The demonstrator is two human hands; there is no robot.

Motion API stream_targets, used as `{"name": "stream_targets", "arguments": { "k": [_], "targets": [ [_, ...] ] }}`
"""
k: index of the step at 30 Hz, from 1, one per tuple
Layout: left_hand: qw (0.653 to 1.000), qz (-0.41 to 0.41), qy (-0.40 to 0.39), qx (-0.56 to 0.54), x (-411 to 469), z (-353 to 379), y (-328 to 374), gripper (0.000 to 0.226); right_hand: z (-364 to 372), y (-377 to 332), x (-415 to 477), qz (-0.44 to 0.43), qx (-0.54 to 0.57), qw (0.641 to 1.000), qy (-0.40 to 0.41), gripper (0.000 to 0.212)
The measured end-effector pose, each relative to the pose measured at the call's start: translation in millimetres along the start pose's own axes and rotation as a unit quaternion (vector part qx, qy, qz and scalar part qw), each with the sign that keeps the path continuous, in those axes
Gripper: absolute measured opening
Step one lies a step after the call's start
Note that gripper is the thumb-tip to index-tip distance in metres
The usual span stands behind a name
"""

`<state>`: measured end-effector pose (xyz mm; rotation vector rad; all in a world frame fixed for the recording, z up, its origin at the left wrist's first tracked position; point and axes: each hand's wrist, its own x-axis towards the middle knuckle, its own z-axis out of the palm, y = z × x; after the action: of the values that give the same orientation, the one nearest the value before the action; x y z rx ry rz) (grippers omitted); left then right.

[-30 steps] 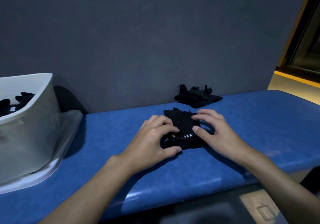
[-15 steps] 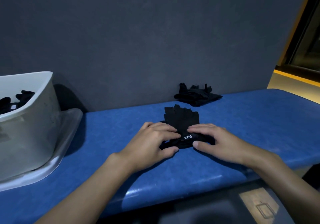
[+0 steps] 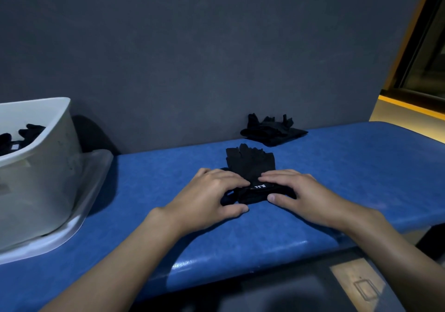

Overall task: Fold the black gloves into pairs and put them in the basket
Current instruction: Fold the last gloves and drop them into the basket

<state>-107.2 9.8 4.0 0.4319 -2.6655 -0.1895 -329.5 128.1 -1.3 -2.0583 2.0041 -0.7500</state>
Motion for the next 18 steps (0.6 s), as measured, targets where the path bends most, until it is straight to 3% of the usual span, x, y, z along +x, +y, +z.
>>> {"name": "stream_targets", "arguments": {
  "k": [7,14,18],
  "targets": [
    [0.997,0.055,0.031,0.054,2.9,2.8,-1.0,0.048,-1.0,-4.9,0.3,-0.003,0.011,1.0,0.006,0.035],
    [0.986,0.082,0.111,0.095,6.6,4.7,2.9,0.034,-7.2,-8.7,-2.6,0.013,0.079,0.997,0.012,0.063],
    [0.987,0.059,0.128,0.082,7.7,4.7,4.7,0.028,-5.9,-10.5,-2.2,-0.006,0.058,0.997,0.046,0.057]
  ]
}}
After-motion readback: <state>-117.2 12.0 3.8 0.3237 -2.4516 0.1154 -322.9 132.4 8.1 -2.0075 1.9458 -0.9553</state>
